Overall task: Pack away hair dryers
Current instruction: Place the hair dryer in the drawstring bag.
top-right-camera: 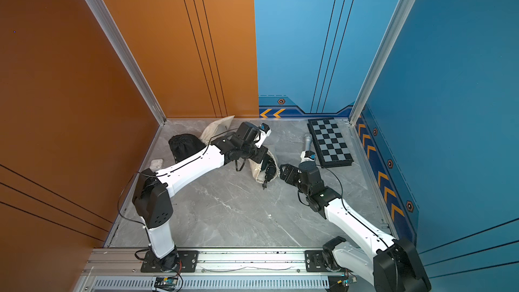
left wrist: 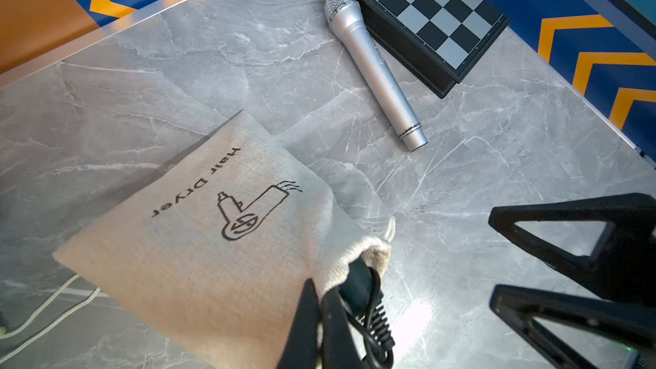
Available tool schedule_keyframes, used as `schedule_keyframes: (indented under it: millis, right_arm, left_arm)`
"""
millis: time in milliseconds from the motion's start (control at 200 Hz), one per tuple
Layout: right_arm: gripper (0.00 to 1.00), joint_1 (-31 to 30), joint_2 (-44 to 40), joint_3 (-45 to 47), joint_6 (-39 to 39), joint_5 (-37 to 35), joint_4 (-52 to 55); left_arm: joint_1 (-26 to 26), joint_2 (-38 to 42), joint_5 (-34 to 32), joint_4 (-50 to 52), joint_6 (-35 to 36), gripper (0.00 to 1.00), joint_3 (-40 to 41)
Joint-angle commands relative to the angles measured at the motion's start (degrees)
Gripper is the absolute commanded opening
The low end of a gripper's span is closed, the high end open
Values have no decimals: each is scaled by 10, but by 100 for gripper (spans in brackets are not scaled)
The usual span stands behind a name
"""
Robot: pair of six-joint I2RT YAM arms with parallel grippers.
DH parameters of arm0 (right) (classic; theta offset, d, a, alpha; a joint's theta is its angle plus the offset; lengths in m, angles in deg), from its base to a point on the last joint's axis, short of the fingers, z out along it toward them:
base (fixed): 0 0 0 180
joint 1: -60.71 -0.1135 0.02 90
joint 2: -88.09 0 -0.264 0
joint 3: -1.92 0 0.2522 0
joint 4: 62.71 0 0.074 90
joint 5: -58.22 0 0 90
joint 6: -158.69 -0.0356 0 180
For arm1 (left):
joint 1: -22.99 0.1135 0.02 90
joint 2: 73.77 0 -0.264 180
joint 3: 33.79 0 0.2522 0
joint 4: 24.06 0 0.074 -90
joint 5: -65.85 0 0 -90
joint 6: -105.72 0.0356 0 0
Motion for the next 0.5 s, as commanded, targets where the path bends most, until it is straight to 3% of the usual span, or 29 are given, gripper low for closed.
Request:
schedule_keyframes:
  millis: [0, 165, 495]
  right_arm:
    - [76, -2, 19, 12, 71, 26, 1]
    - [72, 24, 73, 10, 81, 73, -69]
    - [68, 66, 219, -94, 112, 153, -100]
  left_arm:
    - [4, 1, 8, -10, -11, 0, -20]
    - [6, 4, 13, -11, -14, 0, -20]
    - [6, 16, 20, -10, -16, 0, -19]
